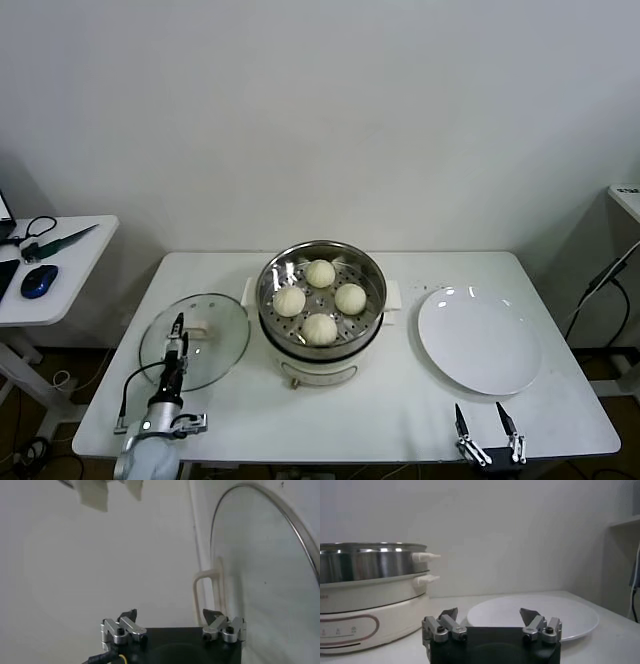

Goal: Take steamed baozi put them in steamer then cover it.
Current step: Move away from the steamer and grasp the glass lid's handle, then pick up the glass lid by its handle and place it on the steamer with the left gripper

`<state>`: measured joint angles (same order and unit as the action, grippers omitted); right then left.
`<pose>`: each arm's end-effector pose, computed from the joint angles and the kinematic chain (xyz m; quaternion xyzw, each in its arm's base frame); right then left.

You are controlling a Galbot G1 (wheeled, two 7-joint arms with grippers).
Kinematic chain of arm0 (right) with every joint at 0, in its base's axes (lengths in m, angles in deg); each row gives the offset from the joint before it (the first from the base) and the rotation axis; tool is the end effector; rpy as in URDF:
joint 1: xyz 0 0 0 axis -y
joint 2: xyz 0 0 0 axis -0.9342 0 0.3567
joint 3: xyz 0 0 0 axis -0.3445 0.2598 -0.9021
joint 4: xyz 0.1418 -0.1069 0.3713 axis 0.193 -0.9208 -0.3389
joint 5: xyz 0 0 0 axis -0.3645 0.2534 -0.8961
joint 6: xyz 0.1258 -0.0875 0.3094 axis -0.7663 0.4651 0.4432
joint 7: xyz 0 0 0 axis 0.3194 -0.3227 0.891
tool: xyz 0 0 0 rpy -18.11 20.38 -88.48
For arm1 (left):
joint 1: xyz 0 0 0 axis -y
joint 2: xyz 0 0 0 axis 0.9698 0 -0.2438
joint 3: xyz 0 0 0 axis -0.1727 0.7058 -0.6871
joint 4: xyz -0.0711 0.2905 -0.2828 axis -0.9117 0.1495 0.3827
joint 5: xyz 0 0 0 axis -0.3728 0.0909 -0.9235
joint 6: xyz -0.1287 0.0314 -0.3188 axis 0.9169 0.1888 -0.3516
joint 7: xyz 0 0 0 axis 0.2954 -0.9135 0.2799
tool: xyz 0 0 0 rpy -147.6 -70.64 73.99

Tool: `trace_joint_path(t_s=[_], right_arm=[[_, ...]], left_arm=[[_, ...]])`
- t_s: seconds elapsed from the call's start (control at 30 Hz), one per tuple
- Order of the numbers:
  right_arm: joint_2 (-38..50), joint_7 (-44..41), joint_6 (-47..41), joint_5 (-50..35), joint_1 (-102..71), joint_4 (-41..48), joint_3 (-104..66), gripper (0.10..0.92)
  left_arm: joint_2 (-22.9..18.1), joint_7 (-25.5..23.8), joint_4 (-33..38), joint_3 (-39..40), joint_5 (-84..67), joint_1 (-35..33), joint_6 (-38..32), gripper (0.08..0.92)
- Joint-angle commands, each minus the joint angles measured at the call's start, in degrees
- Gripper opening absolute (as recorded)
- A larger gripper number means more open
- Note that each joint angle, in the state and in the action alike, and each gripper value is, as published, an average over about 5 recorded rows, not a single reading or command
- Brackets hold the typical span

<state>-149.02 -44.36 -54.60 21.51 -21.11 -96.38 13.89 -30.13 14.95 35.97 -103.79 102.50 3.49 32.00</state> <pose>0.0224 -0.1213 -0.4855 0.0231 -0.9988 -0.0368 0.0235 0.2419 0.1349 -0.5287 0.0524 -0.6380 -0.7679 0.0252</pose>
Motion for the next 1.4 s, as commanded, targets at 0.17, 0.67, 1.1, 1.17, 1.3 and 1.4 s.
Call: trace_joint_path(t_s=[0.17, 0.67, 1.1, 1.17, 1.3, 1.4], right_arm=[[-1.1, 0.0, -0.1, 0.2, -2.0, -2.3, -0.5, 0.823], [-1.5, -0.1, -0.5, 0.5, -1.8, -2.8, -0.9, 0.823], [-1.8, 0.2, -1.1, 0.5, -1.9, -4.1, -1.5, 0.823], [-1.9, 0.3, -1.2, 0.5, -1.9, -4.3, -1.7, 0.823], [-2.0, 0.4, -1.4, 0.8, -2.1, -4.8, -1.7, 0.823], [-2.0, 0.5, -1.4, 1.0, -2.2, -4.8, -1.6, 0.823]], left_arm=[[0.1, -0.1, -5.1, 0.3, 2.2, 4.7, 0.8, 0.823], [2.2, 1.0, -11.6, 1.4, 0.3, 8.3, -2.8, 0.455], [3.1, 0.6, -10.7, 1.8, -2.9, 7.5, -5.5, 0.151], [3.5, 0.0, -9.2, 2.1, -5.0, 7.0, -5.6, 0.149], [5.2, -2.3, -4.3, 2.7, -10.8, 5.4, -5.3, 0.149], [6.9, -4.1, 0.3, 2.7, -14.9, 4.0, -5.0, 0.149]])
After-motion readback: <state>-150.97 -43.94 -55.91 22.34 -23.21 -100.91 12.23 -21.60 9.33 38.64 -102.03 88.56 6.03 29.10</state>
